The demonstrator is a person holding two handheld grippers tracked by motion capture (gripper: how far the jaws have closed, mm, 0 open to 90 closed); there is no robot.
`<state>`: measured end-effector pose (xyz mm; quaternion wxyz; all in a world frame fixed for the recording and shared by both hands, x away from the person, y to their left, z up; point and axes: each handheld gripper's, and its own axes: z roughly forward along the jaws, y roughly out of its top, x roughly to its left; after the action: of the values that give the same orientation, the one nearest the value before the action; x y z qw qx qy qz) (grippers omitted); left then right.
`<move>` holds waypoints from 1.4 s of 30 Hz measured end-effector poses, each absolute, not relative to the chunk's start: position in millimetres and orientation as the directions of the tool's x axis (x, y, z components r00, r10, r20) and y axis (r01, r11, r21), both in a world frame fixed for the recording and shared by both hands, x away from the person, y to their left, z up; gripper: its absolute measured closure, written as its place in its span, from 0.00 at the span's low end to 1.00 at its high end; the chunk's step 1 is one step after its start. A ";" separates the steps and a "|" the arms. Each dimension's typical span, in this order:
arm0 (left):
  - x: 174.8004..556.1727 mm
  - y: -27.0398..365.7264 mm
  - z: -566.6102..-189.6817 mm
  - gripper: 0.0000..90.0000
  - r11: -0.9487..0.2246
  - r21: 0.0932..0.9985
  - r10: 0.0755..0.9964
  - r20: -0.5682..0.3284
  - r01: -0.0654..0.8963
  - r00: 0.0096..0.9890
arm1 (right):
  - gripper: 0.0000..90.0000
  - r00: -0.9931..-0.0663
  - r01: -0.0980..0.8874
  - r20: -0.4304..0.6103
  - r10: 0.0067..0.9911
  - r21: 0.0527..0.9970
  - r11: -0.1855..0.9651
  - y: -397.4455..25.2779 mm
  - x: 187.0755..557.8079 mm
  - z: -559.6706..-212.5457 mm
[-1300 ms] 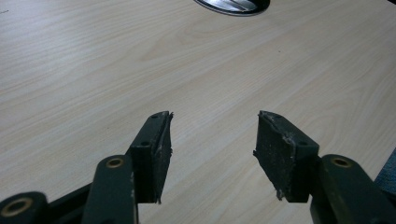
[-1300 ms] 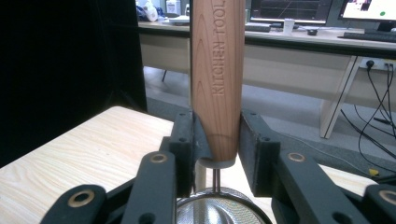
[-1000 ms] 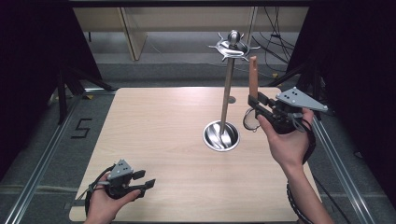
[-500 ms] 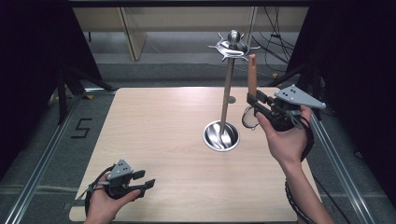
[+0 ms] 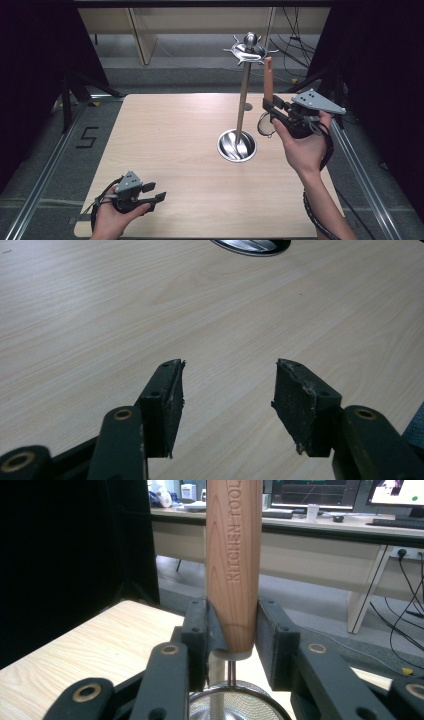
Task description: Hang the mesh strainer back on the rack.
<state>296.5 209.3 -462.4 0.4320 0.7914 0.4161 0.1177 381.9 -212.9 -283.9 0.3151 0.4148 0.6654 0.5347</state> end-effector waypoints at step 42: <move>295.9 209.4 -462.1 0.49 -0.282 0.781 0.768 -0.164 0.557 0.619 | 0.77 -0.466 0.226 0.042 0.884 0.971 0.073 -202.5 396.2 -287.9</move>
<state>295.9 209.4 -462.1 0.4284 0.7912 0.4186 0.1232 396.2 -202.5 -287.9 0.3057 0.4167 0.6656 0.5383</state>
